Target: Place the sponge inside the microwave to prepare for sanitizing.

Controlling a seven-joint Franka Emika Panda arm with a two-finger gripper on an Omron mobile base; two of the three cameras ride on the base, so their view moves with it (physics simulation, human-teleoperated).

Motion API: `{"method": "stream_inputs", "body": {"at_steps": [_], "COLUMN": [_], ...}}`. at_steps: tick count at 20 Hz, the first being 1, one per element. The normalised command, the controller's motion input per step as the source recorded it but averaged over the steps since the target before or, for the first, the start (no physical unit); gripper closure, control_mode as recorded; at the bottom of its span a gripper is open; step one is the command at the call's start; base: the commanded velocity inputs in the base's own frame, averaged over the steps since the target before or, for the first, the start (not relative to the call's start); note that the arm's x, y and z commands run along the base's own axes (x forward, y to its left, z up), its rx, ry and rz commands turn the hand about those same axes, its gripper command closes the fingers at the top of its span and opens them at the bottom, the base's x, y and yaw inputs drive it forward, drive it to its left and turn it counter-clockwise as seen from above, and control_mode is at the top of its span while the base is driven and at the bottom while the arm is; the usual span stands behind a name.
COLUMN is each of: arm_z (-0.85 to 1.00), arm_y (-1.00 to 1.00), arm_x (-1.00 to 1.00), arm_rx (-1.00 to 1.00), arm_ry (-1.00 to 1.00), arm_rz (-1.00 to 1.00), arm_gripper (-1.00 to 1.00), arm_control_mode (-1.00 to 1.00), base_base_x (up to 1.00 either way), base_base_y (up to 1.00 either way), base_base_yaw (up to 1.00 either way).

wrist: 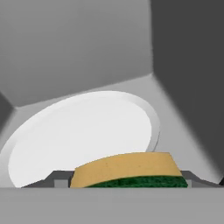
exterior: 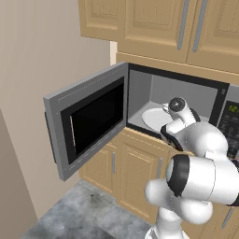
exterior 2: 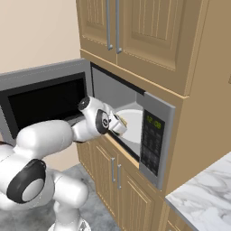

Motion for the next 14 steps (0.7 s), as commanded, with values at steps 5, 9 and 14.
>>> {"method": "stream_inputs", "body": {"at_steps": [5,9,14], "arm_z": [-0.07,-0.35,-0.15], "arm_y": [-0.01,-0.14,-0.14], "arm_x": [0.08,0.01,0.22], "arm_rx": [-0.01,-0.03,0.0], "arm_ry": [0.01,-0.1,-0.04], "arm_rz": [0.0,0.0,0.0], "arm_gripper": [1.0,1.0,1.0], "arm_control_mode": [-1.0,-1.0,-1.0], "base_base_x": [0.0,0.0,0.0], "base_base_y": [0.0,0.0,0.0], "base_base_yaw": [0.0,0.0,0.0]}}
